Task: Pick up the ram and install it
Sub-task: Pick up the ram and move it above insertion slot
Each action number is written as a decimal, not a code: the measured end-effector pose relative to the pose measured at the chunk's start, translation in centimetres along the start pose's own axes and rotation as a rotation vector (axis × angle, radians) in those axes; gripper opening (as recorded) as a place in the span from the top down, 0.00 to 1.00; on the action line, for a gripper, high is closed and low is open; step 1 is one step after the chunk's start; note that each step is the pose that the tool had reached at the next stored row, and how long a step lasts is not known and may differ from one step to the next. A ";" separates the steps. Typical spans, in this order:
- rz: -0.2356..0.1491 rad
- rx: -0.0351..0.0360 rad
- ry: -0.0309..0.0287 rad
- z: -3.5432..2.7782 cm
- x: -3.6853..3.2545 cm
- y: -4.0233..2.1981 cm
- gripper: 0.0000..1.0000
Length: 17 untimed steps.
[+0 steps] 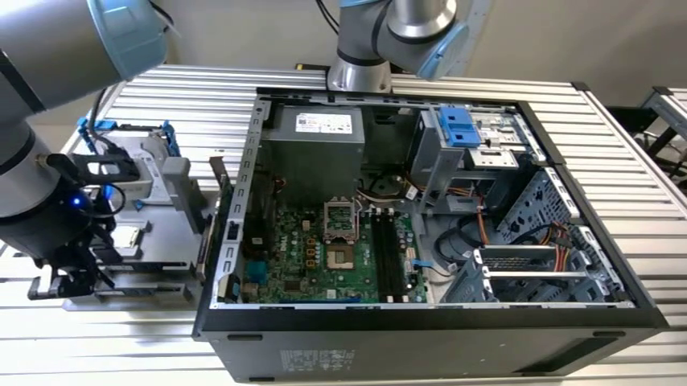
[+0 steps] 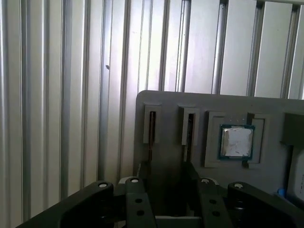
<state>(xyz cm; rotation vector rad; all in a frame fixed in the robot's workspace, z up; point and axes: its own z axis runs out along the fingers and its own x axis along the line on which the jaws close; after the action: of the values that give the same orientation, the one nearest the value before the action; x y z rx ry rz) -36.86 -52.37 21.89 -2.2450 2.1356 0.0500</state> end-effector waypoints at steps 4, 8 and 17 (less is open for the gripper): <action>0.001 0.0001 -0.0001 0.43 0.13 -0.04 0.00; 0.004 0.0003 0.0001 0.81 0.26 -0.15 0.00; 0.012 0.0007 0.0002 1.48 0.73 -0.15 0.00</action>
<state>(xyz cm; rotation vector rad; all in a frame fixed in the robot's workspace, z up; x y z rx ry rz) -36.66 -53.01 20.37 -2.2316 2.1495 0.0495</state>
